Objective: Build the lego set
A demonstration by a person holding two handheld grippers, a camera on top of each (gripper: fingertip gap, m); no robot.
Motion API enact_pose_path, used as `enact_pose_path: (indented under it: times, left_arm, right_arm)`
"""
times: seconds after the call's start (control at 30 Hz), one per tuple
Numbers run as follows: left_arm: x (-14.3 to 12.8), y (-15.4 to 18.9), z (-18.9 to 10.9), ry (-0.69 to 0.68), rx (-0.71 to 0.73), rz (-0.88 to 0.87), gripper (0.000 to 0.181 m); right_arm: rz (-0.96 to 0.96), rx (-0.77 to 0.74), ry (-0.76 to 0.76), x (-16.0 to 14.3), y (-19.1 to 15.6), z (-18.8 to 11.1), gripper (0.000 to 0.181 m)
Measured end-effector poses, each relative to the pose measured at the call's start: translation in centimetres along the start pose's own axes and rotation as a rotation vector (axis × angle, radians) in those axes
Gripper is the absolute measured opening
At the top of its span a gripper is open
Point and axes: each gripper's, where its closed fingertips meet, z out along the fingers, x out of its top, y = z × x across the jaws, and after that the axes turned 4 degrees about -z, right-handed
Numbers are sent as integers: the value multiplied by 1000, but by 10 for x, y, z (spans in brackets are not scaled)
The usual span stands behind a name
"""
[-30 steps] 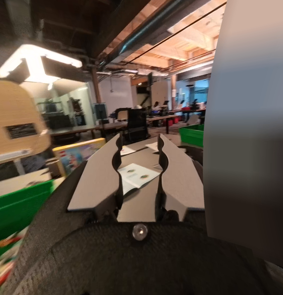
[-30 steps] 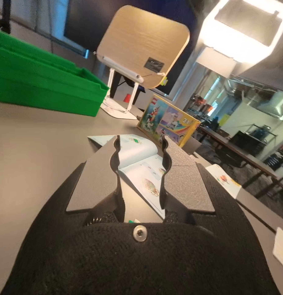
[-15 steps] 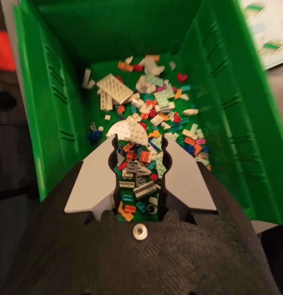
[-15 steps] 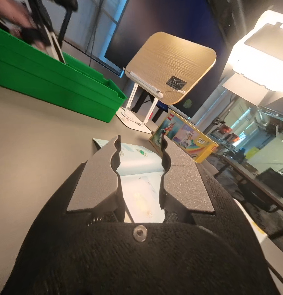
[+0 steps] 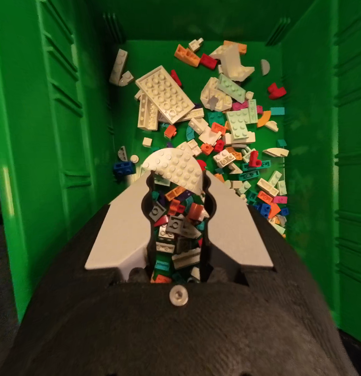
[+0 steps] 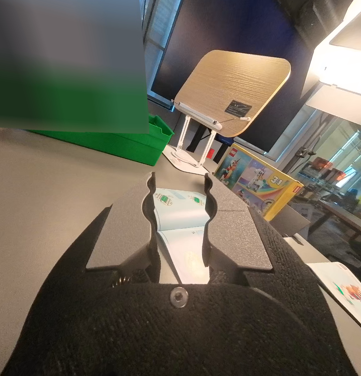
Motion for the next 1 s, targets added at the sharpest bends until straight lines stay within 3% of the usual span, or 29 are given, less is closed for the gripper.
enact_pose_path:
  times: [0.13, 0.33, 0.5, 0.63, 0.7, 0.77, 0.9, 1.0]
  left_arm:
    - [-2, 2, 0, -22, -30, -54, 27]
    - [2, 2, -4, 13, -2, -44, 26]
    - [23, 9, -28, 145, 46, -12, 22]
    - [53, 37, -70, 298, 86, 84, 21]
    - [71, 67, -93, 387, 72, 160, 0]
    - [82, 94, -106, 426, 68, 239, 0]
    - [88, 149, -108, 424, 5, 357, 0]
    - [88, 141, -98, 372, 134, 418, 7]
  right_arm:
    - [5, -1, 0, 0, 1, 0, 47]
    - [4, 1, 1, 0, 0, 0, 46]
    - [3, -9, 11, 3, 2, -1, 46]
    - [4, -43, 25, 5, 9, -4, 46]
    - [10, -64, 22, 4, 14, -6, 46]
    - [18, -90, 20, 4, 19, -9, 46]
    - [23, -151, 4, 2, 31, -20, 46]
    - [19, -190, 1, 3, 37, -29, 46]
